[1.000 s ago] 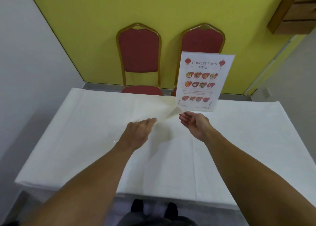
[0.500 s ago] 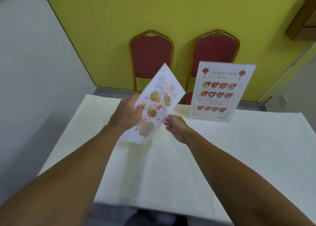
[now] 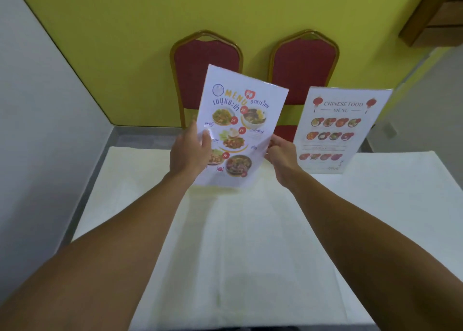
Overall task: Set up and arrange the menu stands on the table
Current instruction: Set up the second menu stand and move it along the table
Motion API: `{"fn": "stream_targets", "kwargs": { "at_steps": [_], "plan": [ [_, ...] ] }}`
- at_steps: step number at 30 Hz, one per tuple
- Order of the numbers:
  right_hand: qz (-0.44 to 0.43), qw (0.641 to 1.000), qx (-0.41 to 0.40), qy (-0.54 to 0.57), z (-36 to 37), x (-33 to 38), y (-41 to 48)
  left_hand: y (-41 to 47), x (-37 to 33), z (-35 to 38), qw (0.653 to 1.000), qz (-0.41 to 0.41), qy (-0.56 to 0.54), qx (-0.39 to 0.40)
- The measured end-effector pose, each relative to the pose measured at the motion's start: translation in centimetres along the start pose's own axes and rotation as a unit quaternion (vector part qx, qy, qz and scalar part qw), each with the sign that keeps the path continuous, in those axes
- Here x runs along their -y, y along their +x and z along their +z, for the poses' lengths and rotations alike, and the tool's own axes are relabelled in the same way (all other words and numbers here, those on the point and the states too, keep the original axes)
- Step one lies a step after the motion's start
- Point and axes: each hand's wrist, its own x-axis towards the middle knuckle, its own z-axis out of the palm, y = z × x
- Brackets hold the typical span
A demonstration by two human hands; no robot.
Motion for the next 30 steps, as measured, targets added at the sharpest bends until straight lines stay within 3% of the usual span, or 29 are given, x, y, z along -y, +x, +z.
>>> {"fn": "stream_targets", "kwargs": {
  "at_steps": [9, 19, 30],
  "plan": [
    [-0.072, 0.997, -0.035, 0.004, -1.8, 0.5, 0.9, 1.3, 0.3, 3.2, 0.986, -0.087, -0.118, 0.078],
    [-0.059, 0.994, -0.097, 0.008, -2.9, -0.4, 2.0, 1.2, 0.2, 5.8, 0.978, -0.066, -0.17, 0.096],
    [-0.079, 0.993, -0.048, -0.071, -3.3, -2.7, 1.4, -0.4, 2.1, 7.9, 0.974, -0.093, -0.168, 0.125]
  ]
}}
